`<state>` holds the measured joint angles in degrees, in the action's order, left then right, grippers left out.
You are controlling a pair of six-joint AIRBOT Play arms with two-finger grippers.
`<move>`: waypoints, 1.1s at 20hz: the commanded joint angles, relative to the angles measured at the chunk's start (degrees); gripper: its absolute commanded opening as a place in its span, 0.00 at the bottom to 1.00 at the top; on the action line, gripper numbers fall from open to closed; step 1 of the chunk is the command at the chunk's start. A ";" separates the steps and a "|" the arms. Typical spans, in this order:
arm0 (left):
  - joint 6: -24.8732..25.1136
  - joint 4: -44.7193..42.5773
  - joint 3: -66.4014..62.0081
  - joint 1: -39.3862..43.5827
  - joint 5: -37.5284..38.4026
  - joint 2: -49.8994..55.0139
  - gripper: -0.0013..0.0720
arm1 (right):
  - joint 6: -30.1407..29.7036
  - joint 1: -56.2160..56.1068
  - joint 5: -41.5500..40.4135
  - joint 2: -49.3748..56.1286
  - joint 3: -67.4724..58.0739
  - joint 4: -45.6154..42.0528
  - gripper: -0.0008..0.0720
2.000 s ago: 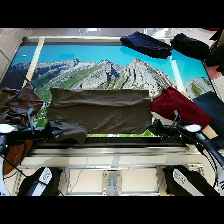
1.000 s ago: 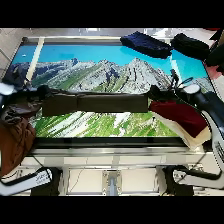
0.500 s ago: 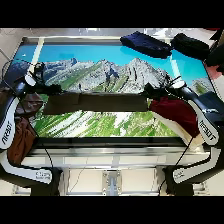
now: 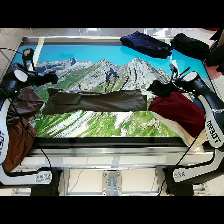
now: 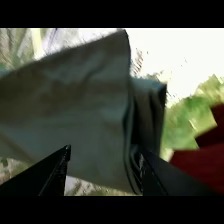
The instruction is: Fold the shirts.
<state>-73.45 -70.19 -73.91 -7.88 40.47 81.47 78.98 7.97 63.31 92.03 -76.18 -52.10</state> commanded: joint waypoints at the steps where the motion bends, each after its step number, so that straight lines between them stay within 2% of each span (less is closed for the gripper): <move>1: 0.00 0.42 -0.04 0.66 0.94 -3.28 0.92 | 2.43 1.81 4.94 0.57 0.20 -3.45 0.74; 6: 0.02 0.39 -0.02 3.02 0.94 -3.19 0.92 | -1.86 1.64 4.44 6.60 0.17 1.22 0.74; 14: 0.00 0.39 -0.02 6.56 0.96 -1.36 0.92 | -2.27 1.01 2.45 10.69 0.24 2.40 0.74; 19: 0.02 0.39 -0.02 8.98 0.96 0.52 0.92 | -4.85 -3.69 1.66 12.76 0.24 4.35 0.73; 20: 0.00 0.37 -0.02 9.27 0.94 0.74 0.92 | -6.05 -4.50 1.66 12.76 0.02 6.25 0.69; 22: 0.02 0.39 0.00 9.62 1.05 1.09 0.90 | -6.71 -5.18 3.10 12.70 -1.36 9.90 0.49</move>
<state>-73.45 -69.78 -73.91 0.93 41.43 81.91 74.00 4.36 65.39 104.44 -76.47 -47.03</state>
